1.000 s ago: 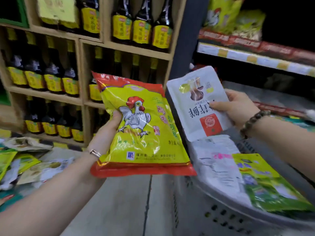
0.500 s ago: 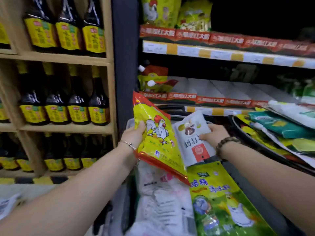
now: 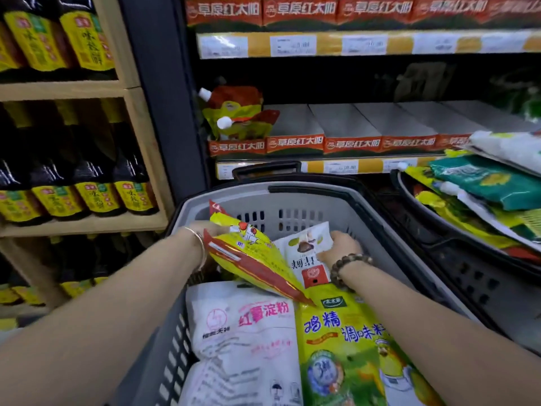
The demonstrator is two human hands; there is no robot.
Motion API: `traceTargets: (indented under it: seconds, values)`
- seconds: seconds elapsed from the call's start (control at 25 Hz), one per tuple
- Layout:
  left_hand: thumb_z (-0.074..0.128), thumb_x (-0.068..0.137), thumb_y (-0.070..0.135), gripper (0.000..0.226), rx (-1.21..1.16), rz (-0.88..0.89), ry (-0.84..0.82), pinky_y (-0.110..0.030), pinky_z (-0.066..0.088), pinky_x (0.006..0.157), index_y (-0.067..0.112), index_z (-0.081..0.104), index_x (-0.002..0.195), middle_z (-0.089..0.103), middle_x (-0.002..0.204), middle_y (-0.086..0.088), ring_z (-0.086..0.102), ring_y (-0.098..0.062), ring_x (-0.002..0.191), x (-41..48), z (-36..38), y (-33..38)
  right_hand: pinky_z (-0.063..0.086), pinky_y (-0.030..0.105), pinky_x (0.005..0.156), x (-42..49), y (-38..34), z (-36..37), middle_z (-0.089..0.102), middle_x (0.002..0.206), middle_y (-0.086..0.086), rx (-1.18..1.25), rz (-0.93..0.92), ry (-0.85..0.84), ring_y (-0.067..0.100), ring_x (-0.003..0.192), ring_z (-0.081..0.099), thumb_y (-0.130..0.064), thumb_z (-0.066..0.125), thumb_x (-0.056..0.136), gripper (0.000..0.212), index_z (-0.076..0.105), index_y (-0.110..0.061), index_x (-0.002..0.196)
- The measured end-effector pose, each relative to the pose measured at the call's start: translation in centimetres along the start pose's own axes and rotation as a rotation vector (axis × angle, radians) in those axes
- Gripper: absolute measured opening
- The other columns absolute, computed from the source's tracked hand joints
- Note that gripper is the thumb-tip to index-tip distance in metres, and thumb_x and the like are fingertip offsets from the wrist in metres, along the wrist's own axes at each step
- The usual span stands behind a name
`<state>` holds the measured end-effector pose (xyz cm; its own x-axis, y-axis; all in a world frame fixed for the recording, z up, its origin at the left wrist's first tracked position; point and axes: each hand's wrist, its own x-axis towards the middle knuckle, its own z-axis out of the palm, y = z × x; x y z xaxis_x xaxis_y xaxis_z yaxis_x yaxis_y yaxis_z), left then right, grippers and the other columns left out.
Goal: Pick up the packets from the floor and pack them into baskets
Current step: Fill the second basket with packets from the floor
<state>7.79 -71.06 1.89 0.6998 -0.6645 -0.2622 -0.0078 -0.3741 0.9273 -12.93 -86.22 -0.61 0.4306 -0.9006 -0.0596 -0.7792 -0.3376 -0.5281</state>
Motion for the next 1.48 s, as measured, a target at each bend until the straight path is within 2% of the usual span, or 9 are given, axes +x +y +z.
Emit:
traceTargets:
  seconds: [0.08, 0.12, 0.24, 0.36, 0.48, 0.6, 0.84, 1.16, 1.48]
  values:
    - [0.053, 0.093, 0.01, 0.016, -0.033, 0.002, 0.026, -0.015, 0.043, 0.036, 0.002, 0.057, 0.08, 0.059, 0.043, -0.001, 0.059, -0.017, 0.044, -2.3, 0.5, 3.8, 0.046, 0.037, 0.088, -0.3, 0.1, 0.1, 0.054, 0.127, 0.015, -0.099, -0.026, 0.057, 0.031, 0.115, 0.054, -0.016, 0.049, 0.091, 0.039, 0.045, -0.016, 0.13]
    - [0.055, 0.092, 0.014, 0.012, 0.079, 0.086, 0.047, -0.015, 0.046, 0.05, 0.007, 0.059, 0.084, 0.064, 0.057, 0.001, 0.062, -0.018, 0.064, -2.7, 0.5, 5.0, 0.043, 0.038, 0.092, -0.5, 0.0, 0.2, 0.047, 0.133, 0.013, -0.207, -0.083, 0.091, 0.031, 0.121, 0.048, -0.016, 0.048, 0.091, 0.044, 0.039, -0.019, 0.134]
    - [0.052, 0.089, 0.051, 0.05, 0.93, 0.277, -0.231, -0.027, 0.039, 0.1, 0.015, 0.056, 0.124, 0.056, 0.123, 0.002, 0.049, -0.017, 0.116, -6.0, 2.3, 7.6, 0.025, 0.04, 0.108, -1.0, -0.4, 0.6, 0.032, 0.147, 0.007, -0.494, -0.379, 0.204, 0.025, 0.136, 0.028, -0.022, 0.045, 0.092, 0.044, 0.041, -0.028, 0.136]
    - [0.046, 0.075, 0.076, 0.09, 1.473, 0.228, -0.433, -0.042, 0.03, 0.111, 0.024, 0.028, 0.146, 0.031, 0.151, -0.004, 0.035, -0.029, 0.134, -6.5, 6.1, 5.2, 0.014, 0.048, 0.113, -0.8, -0.3, 1.6, 0.02, 0.154, 0.003, -0.584, -0.522, -0.063, 0.022, 0.142, 0.015, -0.033, 0.033, 0.098, 0.041, 0.034, -0.032, 0.14]
    - [0.042, 0.075, 0.079, 0.101, 1.413, 0.206, -0.379, -0.05, 0.012, 0.116, 0.03, -0.005, 0.15, -0.007, 0.158, -0.004, 0.003, -0.038, 0.144, -5.5, 7.7, 0.6, 0.002, 0.057, 0.112, 0.4, 1.3, 2.5, -0.006, 0.158, -0.002, -0.667, -0.408, -0.266, 0.019, 0.146, -0.004, -0.037, 0.028, 0.1, 0.048, 0.015, -0.037, 0.146]
    - [0.036, 0.079, 0.077, 0.097, 1.304, 0.152, -0.366, -0.053, 0.006, 0.116, 0.031, -0.014, 0.148, -0.017, 0.157, -0.001, -0.007, -0.037, 0.144, -4.7, 7.9, -1.5, 0.001, 0.059, 0.112, 1.2, 2.1, 2.7, -0.016, 0.157, -0.007, -0.614, -0.333, -0.298, 0.016, 0.145, -0.01, -0.039, 0.028, 0.1, 0.052, 0.007, -0.043, 0.147]
    - [0.033, 0.086, 0.07, 0.084, 1.342, 0.361, -0.314, -0.056, 0.004, 0.114, 0.024, 0.006, 0.151, -0.013, 0.158, -0.005, -0.011, -0.024, 0.145, -5.6, 9.6, -1.0, -0.005, 0.057, 0.114, 0.4, 1.3, 2.0, -0.012, 0.158, -0.001, -0.625, -0.359, -0.283, 0.02, 0.146, -0.008, -0.039, 0.022, 0.101, 0.047, 0.011, -0.04, 0.147]
    - [0.02, 0.087, 0.072, 0.081, 1.285, 0.263, -0.282, -0.052, -0.003, 0.116, 0.029, -0.007, 0.15, -0.021, 0.156, 0.0, -0.015, -0.026, 0.144, -7.0, 9.7, -3.0, -0.008, 0.052, 0.113, -0.8, 1.4, 2.3, -0.025, 0.155, -0.005, -0.636, -0.299, -0.34, 0.016, 0.144, -0.018, -0.059, 0.011, 0.096, 0.057, -0.004, -0.042, 0.148]
    - [0.023, 0.093, 0.063, 0.076, 1.268, 0.358, -0.153, -0.046, 0.016, 0.115, 0.014, 0.01, 0.15, 0.01, 0.157, -0.01, 0.015, -0.027, 0.144, -9.4, 7.8, -1.5, 0.012, 0.047, 0.116, -4.3, -0.8, -0.4, 0.0, 0.159, 0.006, -0.589, -0.405, -0.181, 0.021, 0.146, 0.007, -0.045, 0.02, 0.1, 0.057, 0.0, -0.029, 0.15]
